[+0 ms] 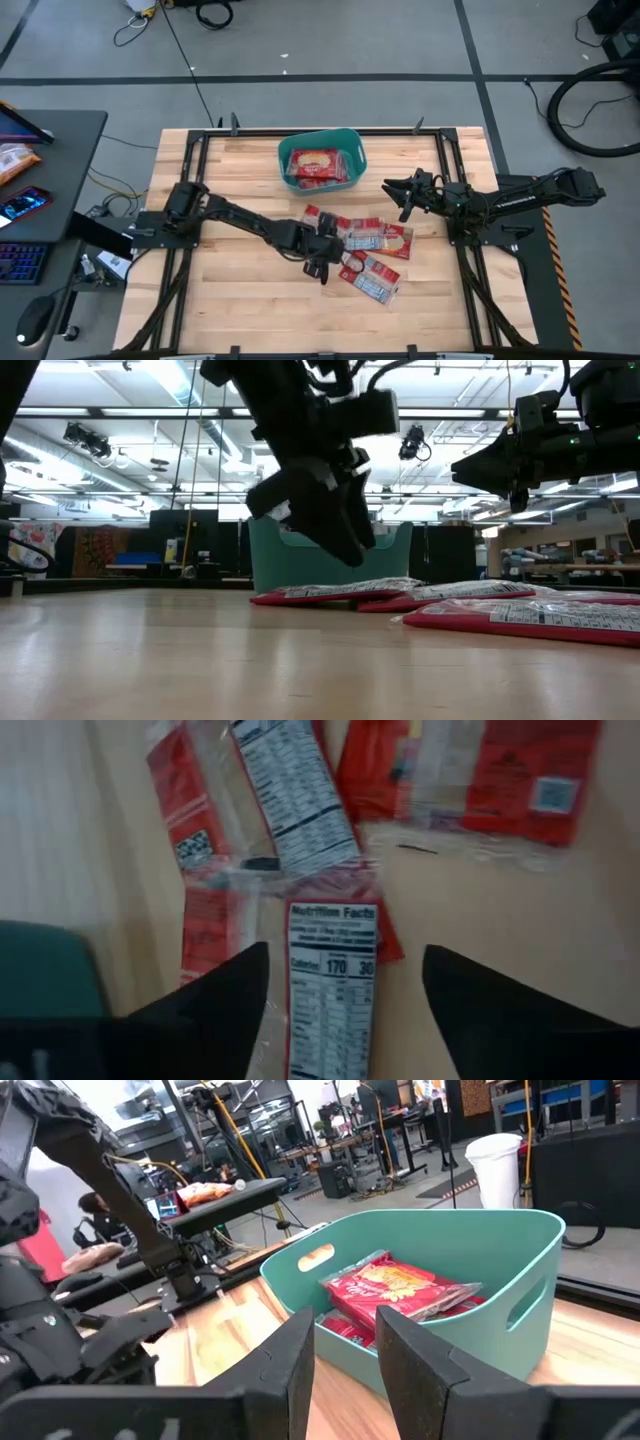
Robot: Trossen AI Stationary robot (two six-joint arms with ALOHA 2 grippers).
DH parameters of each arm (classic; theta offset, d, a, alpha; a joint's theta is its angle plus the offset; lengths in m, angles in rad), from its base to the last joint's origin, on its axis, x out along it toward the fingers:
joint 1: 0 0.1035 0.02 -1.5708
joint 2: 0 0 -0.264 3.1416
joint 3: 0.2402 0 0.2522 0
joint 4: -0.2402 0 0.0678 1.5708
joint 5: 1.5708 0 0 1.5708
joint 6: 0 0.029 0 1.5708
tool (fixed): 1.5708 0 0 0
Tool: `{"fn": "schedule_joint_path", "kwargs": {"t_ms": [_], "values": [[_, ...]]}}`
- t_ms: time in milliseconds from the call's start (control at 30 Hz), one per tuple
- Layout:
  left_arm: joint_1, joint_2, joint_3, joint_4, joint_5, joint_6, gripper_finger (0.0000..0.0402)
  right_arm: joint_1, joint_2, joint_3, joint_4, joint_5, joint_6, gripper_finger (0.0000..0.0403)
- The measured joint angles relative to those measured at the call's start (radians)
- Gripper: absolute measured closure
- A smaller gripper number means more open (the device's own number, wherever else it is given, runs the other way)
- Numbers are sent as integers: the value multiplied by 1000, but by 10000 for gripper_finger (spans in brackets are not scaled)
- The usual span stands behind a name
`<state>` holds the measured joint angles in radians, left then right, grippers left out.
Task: Sort popcorn bags into baskets
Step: Put the red popcorn bag into the blue bin
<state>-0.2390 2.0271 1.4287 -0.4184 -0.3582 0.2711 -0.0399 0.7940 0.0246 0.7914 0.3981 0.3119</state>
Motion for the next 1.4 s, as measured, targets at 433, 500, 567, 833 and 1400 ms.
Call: {"fn": "schedule_joint_path", "kwargs": {"t_ms": [433, 500, 567, 833, 1400], "values": [[-1, 80, 0, -23, -134, -72, 115, 0, 0, 0, 0, 0, 0, 288], [2, 86, -3, -44, -151, -76, 116, 0, 0, 0, 0, 0, 0, 288], [7, 97, -1, -34, -164, -79, 119, 0, 0, 0, 2, 0, 0, 288], [12, 119, 2, -64, -198, -84, 199, 0, 2, 0, 2, 0, 0, 288], [13, 106, -2, -147, -209, -142, 392, 0, 3, 0, 0, 0, 0, 288]]}}
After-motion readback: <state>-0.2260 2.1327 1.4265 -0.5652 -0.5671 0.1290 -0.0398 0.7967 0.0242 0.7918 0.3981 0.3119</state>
